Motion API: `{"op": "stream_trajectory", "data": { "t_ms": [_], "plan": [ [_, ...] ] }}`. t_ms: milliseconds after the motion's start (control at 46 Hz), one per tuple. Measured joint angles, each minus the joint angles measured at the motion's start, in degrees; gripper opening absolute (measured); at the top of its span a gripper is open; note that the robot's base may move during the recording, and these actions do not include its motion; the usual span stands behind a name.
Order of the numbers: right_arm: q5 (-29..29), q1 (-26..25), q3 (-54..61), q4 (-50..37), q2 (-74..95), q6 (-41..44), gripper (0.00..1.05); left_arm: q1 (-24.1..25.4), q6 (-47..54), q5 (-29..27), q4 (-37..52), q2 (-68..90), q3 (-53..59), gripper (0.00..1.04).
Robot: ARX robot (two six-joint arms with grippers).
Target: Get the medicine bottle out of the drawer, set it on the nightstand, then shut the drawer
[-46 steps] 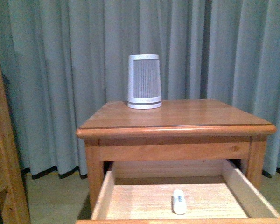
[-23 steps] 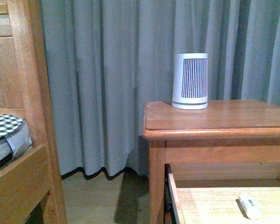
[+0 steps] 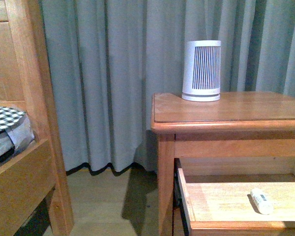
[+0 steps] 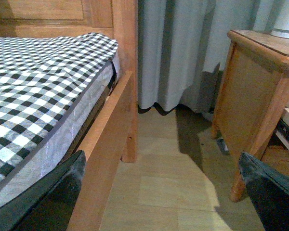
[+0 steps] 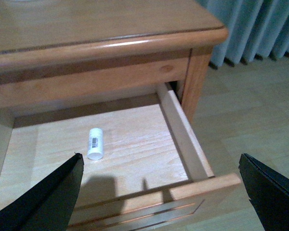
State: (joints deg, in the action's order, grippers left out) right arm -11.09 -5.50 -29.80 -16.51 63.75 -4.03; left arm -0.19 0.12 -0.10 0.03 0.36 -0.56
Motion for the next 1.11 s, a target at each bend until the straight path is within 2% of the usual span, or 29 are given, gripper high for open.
{"op": "stream_trajectory", "data": {
  "t_ms": [239,565,870,1109],
  "plan": [
    [-1.42,3.23,-18.34,3.65,23.69,1.95,0.98,0.0,0.0,0.0,0.0,0.0,0.0,0.98],
    [-3.13,4.9,-35.08,8.24,47.98,0.15,0.98,0.0,0.0,0.0,0.0,-0.02,0.0,0.98],
    [-2.8,6.86,-41.53,4.02,62.42,0.17,0.98,0.0,0.0,0.0,0.0,0.0,0.0,0.98],
    [-2.12,7.15,-43.78,1.44,67.06,-0.74,0.98,0.0,0.0,0.0,0.0,0.0,0.0,0.98]
  ]
}}
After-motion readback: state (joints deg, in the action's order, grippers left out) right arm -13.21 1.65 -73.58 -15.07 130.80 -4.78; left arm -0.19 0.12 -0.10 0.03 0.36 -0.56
